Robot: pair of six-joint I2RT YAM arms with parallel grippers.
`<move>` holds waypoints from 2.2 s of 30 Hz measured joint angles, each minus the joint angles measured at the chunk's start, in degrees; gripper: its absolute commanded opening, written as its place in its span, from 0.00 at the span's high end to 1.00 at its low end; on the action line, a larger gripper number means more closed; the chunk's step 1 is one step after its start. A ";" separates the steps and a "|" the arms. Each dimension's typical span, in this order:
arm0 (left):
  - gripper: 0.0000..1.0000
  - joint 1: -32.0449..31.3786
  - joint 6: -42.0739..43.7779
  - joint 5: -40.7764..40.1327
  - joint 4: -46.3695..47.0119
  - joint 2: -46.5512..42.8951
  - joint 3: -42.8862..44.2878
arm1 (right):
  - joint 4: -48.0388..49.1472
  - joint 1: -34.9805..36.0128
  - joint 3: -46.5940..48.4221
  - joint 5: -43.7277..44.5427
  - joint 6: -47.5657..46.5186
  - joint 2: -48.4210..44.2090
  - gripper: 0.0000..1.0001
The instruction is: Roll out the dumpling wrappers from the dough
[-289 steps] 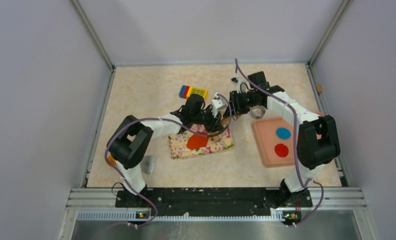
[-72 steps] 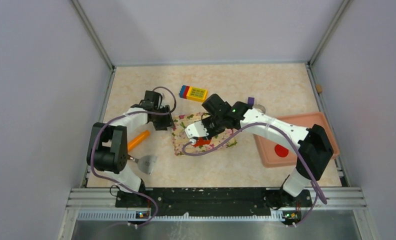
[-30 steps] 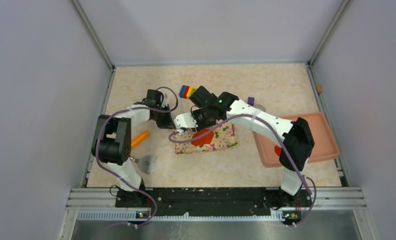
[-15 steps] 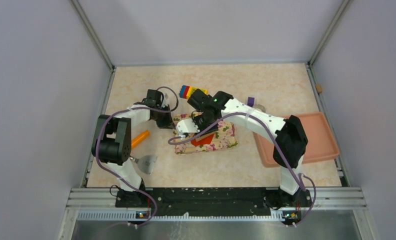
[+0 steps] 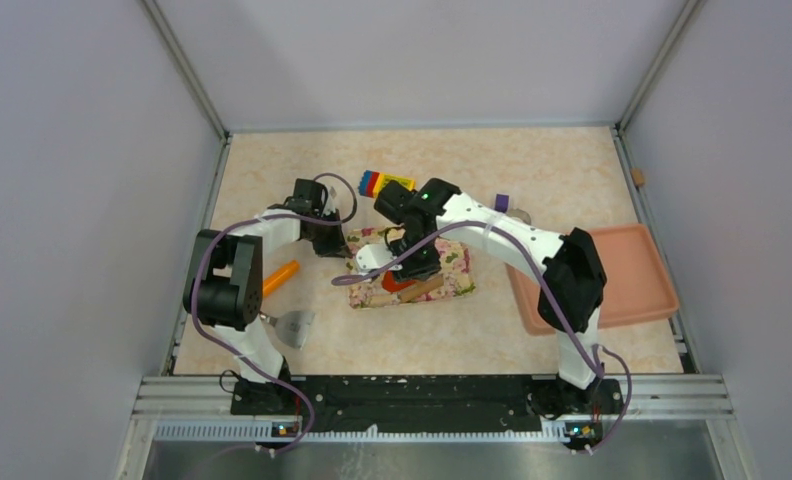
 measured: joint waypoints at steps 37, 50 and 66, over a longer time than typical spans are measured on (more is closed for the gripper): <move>1.00 0.02 0.20 0.61 0.09 0.11 0.02 | 12.07 -0.92 -11.45 4.28 7.15 -7.04 1.00; 1.00 0.13 0.48 1.16 0.09 0.31 0.13 | -1.29 -0.68 11.87 0.48 6.08 1.75 1.00; 1.00 0.13 0.74 2.78 -0.09 2.12 2.08 | 0.94 -0.81 1.16 -0.09 3.52 1.18 1.00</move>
